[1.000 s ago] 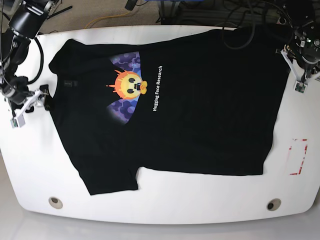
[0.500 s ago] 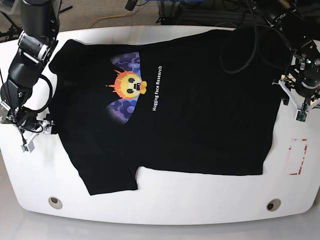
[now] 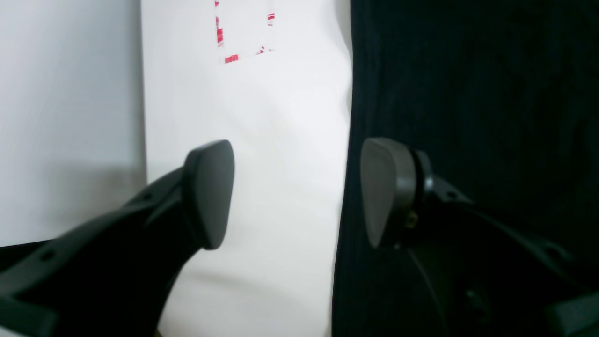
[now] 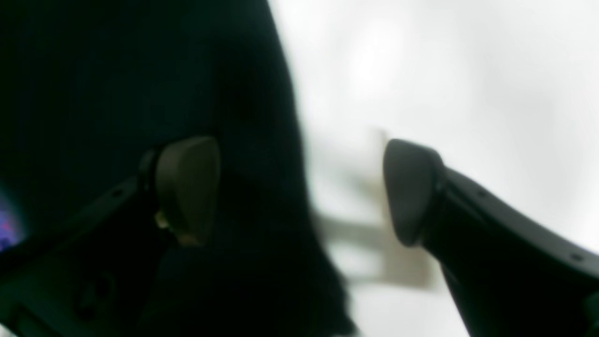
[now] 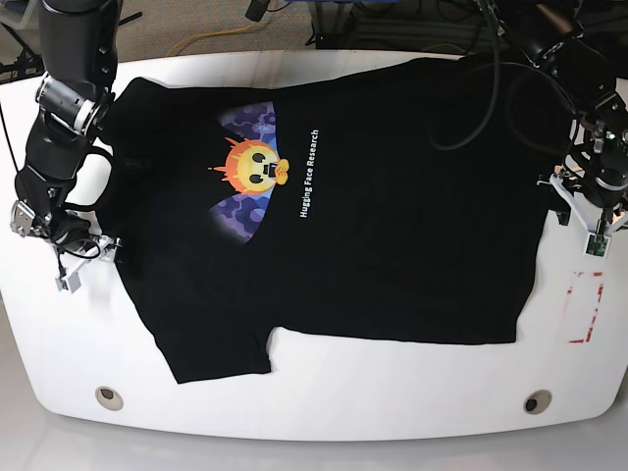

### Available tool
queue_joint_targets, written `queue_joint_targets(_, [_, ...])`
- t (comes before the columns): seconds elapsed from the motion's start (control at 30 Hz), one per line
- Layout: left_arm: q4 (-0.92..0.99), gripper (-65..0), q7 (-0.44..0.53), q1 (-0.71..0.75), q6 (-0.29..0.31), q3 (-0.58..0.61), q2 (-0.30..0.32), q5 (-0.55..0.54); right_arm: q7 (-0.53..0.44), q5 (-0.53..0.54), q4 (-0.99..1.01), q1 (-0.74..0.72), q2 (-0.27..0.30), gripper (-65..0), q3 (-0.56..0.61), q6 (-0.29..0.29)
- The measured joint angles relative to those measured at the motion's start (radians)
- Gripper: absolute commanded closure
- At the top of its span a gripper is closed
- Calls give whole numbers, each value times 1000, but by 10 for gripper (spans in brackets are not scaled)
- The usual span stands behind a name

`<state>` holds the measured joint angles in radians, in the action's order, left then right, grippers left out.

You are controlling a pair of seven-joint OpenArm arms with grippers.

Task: Fold the T-shirt properly
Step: 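Grasp the shirt sides below the sleeves with both grippers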

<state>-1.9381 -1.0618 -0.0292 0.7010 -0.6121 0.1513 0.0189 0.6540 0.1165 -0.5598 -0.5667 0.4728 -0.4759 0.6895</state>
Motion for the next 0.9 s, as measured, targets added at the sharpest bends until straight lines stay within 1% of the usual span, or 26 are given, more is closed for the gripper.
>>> queue_joint_targets(0.1, [18, -394, -5, -15, 0, 0, 5, 5, -5, 3, -1, 2, -19, -520, 0, 4])
queue_joint_targets(0.13, [26, -396, -4, -28, -1, 0, 7, 13, -11, 4, -4, 4, -27, -507, -1, 3])
queue_joint_targets(0.2, [52, -396, -3, -61, -1, 0, 11, 44, -26, 19, -8, 12, -37, -461, -5, 3])
queue_joint_targets(0.27, [109, -396, -3, -100, -1, 3, 13, 51, -33, 18, -9, 15, -43, -373, -5, 3])
queue_joint_targets(0.37, [214, -400, 3, -158, -1, 13, 16, 48, -26, 18, -9, 16, -48, -258, -5, 3])
queue_joint_targets(0.43, [293, -433, 1, -212, -3, 13, 11, 52, -25, 18, -9, 17, -56, -192, -7, 2])
queue_joint_targets(0.47, [328, -469, 0, -234, -11, 14, 12, 52, -21, 18, -9, 17, -60, -151, -7, 2])
queue_joint_targets(0.53, [417, -525, 10, -289, -64, 39, 19, 60, -24, 19, -8, 17, -69, -76, -7, 3])
queue_joint_targets(0.57, [456, -540, 33, -309, -89, 53, 19, 60, -22, 18, -8, 17, -72, -40, -7, 3])
queue_joint_targets(0.6, [489, -557, 76, -323, -111, 65, 19, 54, -21, 18, -8, 17, -74, -5, -6, 3])
queue_joint_targets(0.63, [528, -565, 123, -337, -141, 77, 17, 45, -23, 19, -8, 19, -77, 0, -6, 3])
queue_joint_targets(0.7, [593, -575, 176, -356, -194, 103, 16, 46, -22, 19, -8, 19, -77, 0, -6, 3])
queue_joint_targets(0.8, [719, -575, 241, -392, -253, 126, 14, 50, -22, 18, -8, 19, -76, 0, -4, 10])
queue_joint_targets(0.9, [840, -575, 302, -428, -272, 130, 25, 47, -21, 18, -8, 19, -77, 0, -3, 10])
